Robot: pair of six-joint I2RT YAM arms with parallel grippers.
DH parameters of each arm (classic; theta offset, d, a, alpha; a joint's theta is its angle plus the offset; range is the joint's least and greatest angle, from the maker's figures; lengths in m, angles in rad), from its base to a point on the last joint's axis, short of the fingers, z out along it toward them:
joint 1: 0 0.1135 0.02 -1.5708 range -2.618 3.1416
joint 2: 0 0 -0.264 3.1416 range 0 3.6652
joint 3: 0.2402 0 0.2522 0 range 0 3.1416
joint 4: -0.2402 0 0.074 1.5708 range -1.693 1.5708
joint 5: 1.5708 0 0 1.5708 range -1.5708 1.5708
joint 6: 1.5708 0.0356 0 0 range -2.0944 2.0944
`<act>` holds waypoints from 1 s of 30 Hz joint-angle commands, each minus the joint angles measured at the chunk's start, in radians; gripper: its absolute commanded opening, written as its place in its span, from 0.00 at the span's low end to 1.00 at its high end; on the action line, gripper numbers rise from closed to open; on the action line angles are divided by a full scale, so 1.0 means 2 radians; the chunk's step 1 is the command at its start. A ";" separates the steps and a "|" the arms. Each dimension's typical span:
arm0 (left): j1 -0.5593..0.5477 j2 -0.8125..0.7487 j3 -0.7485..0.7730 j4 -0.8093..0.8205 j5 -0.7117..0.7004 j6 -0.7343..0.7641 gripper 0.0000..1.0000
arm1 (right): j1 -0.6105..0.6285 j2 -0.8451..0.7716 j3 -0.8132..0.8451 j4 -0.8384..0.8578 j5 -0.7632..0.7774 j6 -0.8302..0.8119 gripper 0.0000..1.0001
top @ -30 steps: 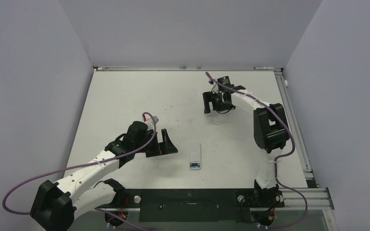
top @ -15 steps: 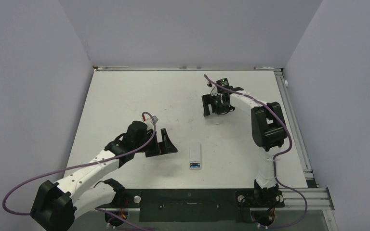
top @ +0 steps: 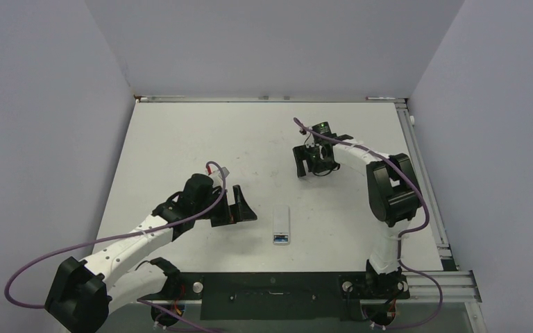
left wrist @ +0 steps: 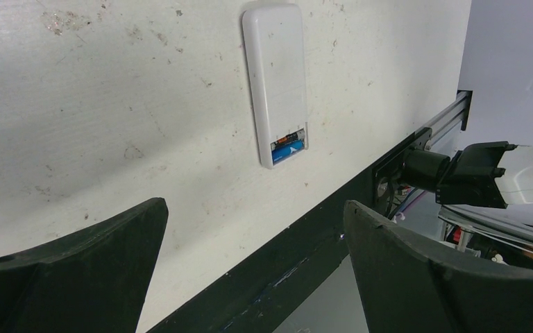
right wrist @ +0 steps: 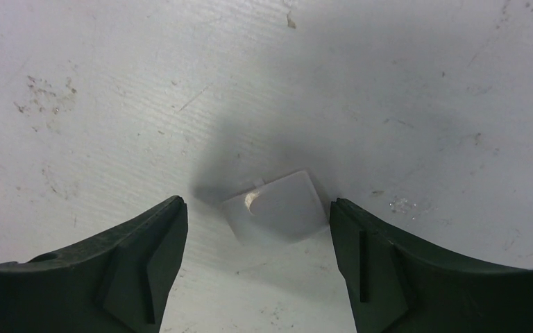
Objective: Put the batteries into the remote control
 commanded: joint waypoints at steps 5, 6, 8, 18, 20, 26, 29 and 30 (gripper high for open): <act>0.003 0.003 0.003 0.040 0.016 -0.010 0.96 | 0.021 -0.039 -0.036 -0.015 0.032 -0.001 0.73; 0.003 0.003 0.002 0.040 0.017 -0.010 0.96 | 0.022 -0.039 -0.037 -0.015 0.033 0.000 0.73; 0.003 0.004 0.001 0.042 0.017 -0.011 0.96 | 0.023 -0.040 -0.040 -0.014 0.039 0.003 0.72; 0.003 0.004 -0.004 0.045 0.020 -0.015 0.96 | 0.030 -0.040 -0.047 -0.015 0.068 0.010 0.64; 0.003 0.005 -0.003 0.046 0.021 -0.014 0.96 | 0.031 -0.040 -0.047 -0.015 0.073 0.011 0.62; 0.003 0.006 -0.003 0.048 0.021 -0.015 0.96 | 0.032 -0.039 -0.046 -0.020 0.082 0.008 0.57; 0.003 0.007 -0.004 0.048 0.021 -0.015 0.96 | 0.034 -0.038 -0.046 -0.020 0.084 0.008 0.55; 0.003 0.007 -0.004 0.048 0.021 -0.015 0.96 | 0.034 -0.038 -0.046 -0.021 0.085 0.008 0.53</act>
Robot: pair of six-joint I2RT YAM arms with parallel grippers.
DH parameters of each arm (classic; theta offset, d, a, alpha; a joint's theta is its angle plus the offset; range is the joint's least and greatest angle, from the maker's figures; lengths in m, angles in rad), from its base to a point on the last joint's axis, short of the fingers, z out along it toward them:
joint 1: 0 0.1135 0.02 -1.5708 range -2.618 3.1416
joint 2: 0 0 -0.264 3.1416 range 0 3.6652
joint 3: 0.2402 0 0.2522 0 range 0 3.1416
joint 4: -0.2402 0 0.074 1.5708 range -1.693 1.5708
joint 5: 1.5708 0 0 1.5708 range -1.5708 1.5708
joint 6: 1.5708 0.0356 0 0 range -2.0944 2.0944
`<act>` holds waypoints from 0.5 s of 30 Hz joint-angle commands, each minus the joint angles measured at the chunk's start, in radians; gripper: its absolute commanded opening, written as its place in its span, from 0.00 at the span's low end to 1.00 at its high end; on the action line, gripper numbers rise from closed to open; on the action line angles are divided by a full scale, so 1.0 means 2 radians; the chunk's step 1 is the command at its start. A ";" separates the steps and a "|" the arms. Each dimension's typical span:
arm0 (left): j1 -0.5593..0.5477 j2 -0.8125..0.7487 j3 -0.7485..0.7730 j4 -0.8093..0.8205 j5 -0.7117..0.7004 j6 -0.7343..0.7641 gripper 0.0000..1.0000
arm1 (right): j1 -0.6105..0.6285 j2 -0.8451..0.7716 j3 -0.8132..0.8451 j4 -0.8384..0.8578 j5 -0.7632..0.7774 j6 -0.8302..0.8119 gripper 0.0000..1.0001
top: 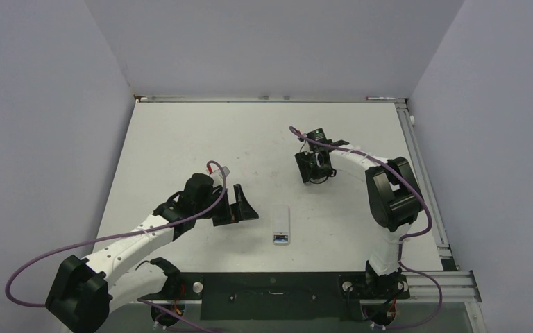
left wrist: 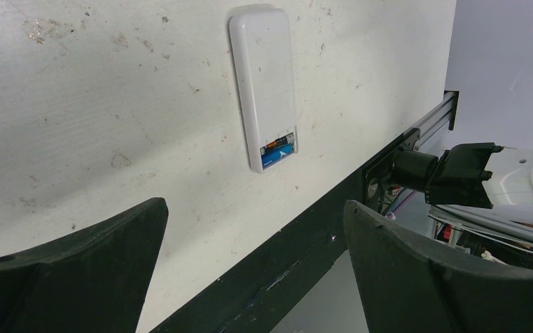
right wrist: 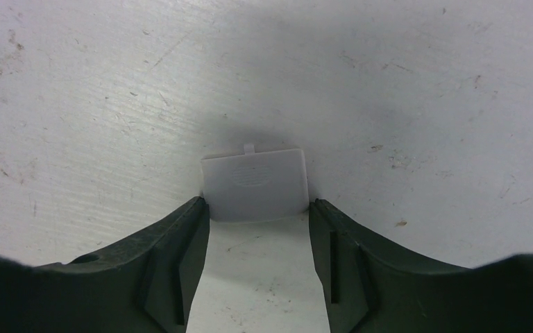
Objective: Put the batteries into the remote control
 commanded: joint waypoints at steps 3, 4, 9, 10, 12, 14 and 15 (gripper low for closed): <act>0.003 0.000 -0.003 0.026 0.011 -0.004 0.96 | 0.009 -0.009 -0.004 -0.016 0.016 0.002 0.47; 0.003 0.001 -0.003 0.026 0.011 -0.004 0.96 | 0.011 -0.009 -0.003 -0.018 0.017 0.002 0.45; 0.003 0.003 -0.003 0.027 0.014 -0.004 0.96 | 0.022 -0.009 -0.003 -0.020 0.024 0.002 0.34; 0.003 0.003 -0.003 0.028 0.014 -0.004 0.96 | 0.024 -0.009 -0.002 -0.020 0.025 0.002 0.31; 0.003 0.005 -0.003 0.029 0.015 -0.005 0.96 | 0.025 -0.012 -0.002 -0.022 0.026 0.002 0.27; 0.003 0.007 -0.002 0.029 0.017 -0.005 0.96 | 0.025 -0.017 -0.002 -0.022 0.027 0.002 0.25; 0.003 0.007 -0.002 0.029 0.016 -0.005 0.96 | 0.025 -0.020 -0.002 -0.022 0.027 0.003 0.25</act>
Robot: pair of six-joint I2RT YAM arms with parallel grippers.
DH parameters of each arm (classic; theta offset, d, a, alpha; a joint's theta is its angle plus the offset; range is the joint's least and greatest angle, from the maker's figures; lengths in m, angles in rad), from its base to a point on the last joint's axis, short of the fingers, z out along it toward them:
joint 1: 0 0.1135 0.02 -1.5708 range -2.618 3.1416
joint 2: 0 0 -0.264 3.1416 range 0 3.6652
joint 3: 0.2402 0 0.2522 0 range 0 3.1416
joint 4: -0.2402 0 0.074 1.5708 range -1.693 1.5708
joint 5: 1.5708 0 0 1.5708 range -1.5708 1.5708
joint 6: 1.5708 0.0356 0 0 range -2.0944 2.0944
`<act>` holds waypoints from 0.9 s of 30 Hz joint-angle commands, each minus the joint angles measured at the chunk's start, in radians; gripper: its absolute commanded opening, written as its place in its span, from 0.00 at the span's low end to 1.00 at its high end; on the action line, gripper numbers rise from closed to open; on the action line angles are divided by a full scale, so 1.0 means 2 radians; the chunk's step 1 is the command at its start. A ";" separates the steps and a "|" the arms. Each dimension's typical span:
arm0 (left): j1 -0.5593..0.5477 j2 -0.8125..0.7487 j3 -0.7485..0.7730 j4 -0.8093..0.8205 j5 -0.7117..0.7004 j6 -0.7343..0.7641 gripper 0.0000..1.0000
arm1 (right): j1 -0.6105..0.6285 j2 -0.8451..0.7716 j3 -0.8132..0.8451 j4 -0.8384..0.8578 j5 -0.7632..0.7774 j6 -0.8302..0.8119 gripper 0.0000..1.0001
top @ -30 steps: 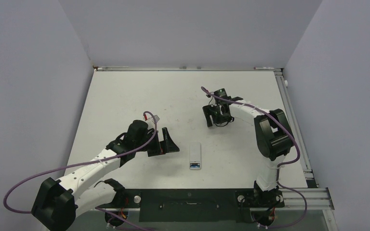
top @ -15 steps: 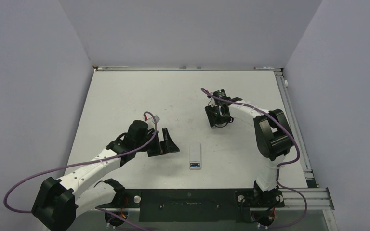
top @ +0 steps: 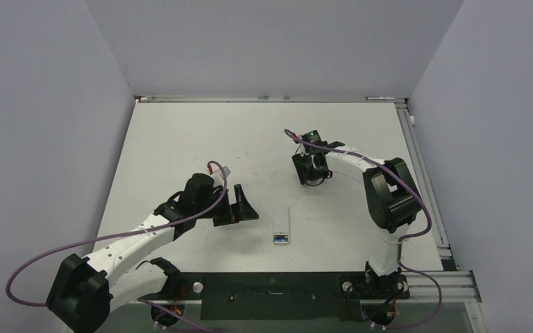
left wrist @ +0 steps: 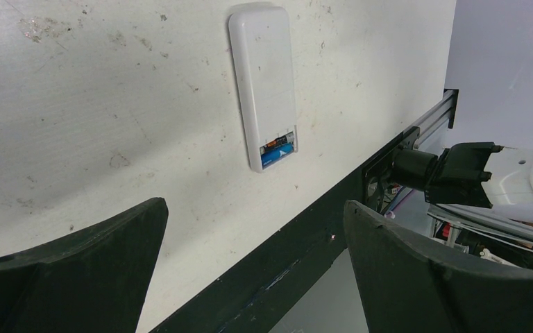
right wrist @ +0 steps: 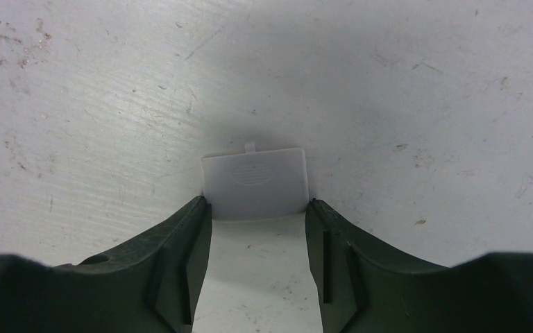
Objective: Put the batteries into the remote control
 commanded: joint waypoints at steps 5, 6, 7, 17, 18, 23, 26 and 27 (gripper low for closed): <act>0.003 0.012 0.001 0.030 0.016 -0.005 0.96 | 0.005 -0.033 0.002 -0.024 0.014 0.004 0.22; 0.003 0.013 0.001 0.031 0.017 -0.005 0.96 | 0.006 -0.036 0.002 -0.027 0.014 0.005 0.22; 0.003 0.015 0.001 0.034 0.017 -0.006 0.96 | 0.006 -0.041 0.002 -0.028 0.015 0.006 0.21; 0.003 0.027 0.005 0.039 0.020 -0.005 0.96 | 0.014 -0.102 -0.021 -0.045 0.024 0.021 0.21; 0.003 0.026 0.005 0.040 0.020 -0.005 0.96 | 0.017 -0.108 -0.025 -0.047 0.026 0.023 0.21; 0.003 0.023 0.005 0.041 0.019 -0.006 0.96 | 0.028 -0.142 -0.042 -0.056 0.038 0.037 0.20; 0.003 0.024 0.005 0.040 0.016 -0.004 0.96 | 0.035 -0.161 -0.052 -0.062 0.044 0.044 0.20; 0.003 0.026 0.007 0.040 0.017 -0.003 0.96 | 0.037 -0.168 -0.055 -0.064 0.046 0.048 0.20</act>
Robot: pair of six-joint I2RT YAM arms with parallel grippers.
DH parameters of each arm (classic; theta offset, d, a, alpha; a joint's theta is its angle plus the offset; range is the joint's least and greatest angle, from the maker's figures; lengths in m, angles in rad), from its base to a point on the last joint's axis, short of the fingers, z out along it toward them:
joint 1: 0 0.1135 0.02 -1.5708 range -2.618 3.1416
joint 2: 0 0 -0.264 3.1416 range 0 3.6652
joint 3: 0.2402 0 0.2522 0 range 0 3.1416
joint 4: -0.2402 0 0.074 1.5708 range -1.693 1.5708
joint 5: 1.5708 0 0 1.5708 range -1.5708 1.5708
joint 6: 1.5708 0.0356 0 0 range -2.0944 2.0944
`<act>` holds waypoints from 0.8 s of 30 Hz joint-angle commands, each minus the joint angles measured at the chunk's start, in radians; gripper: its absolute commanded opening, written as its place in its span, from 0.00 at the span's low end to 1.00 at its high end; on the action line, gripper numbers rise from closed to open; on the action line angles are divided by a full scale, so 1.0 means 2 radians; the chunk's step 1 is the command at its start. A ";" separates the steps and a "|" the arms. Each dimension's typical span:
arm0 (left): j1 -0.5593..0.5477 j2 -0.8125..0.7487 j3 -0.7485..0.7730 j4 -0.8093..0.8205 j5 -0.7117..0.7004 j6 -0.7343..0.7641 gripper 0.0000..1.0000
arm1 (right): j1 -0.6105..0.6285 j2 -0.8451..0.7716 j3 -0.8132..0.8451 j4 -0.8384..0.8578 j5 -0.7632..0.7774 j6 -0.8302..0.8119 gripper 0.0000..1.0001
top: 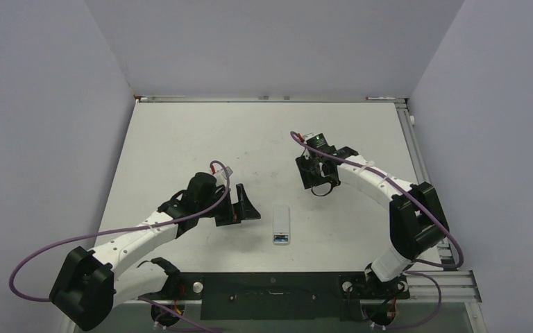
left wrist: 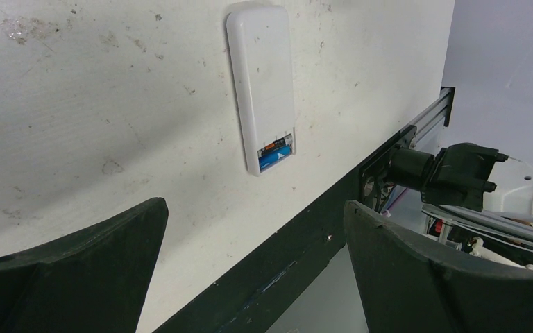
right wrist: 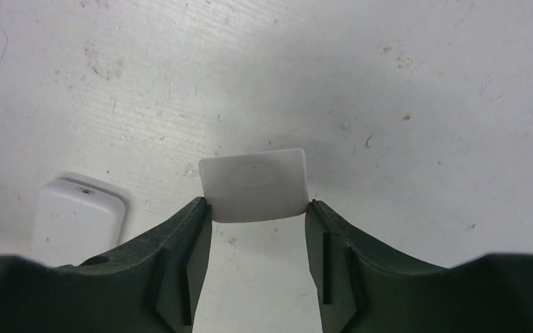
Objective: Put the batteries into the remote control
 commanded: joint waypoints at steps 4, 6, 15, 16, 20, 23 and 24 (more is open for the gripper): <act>0.003 0.001 0.018 0.012 0.005 0.008 0.96 | 0.019 -0.066 -0.017 -0.018 0.025 0.031 0.20; 0.003 -0.002 0.020 0.011 -0.002 0.010 0.96 | 0.027 -0.079 -0.020 -0.022 0.028 0.038 0.20; 0.003 0.012 0.061 -0.010 -0.008 0.026 0.96 | 0.064 -0.131 -0.038 -0.041 0.036 0.075 0.19; 0.003 0.016 0.068 -0.013 -0.010 0.029 0.96 | 0.069 -0.138 -0.041 -0.043 0.039 0.080 0.19; 0.003 0.035 0.092 -0.018 -0.018 0.039 0.96 | 0.088 -0.161 -0.052 -0.057 0.049 0.104 0.19; 0.003 0.055 0.109 -0.018 -0.015 0.044 0.96 | 0.109 -0.176 -0.063 -0.066 0.066 0.122 0.18; 0.003 0.062 0.114 -0.015 -0.014 0.045 0.96 | 0.115 -0.182 -0.067 -0.068 0.070 0.128 0.18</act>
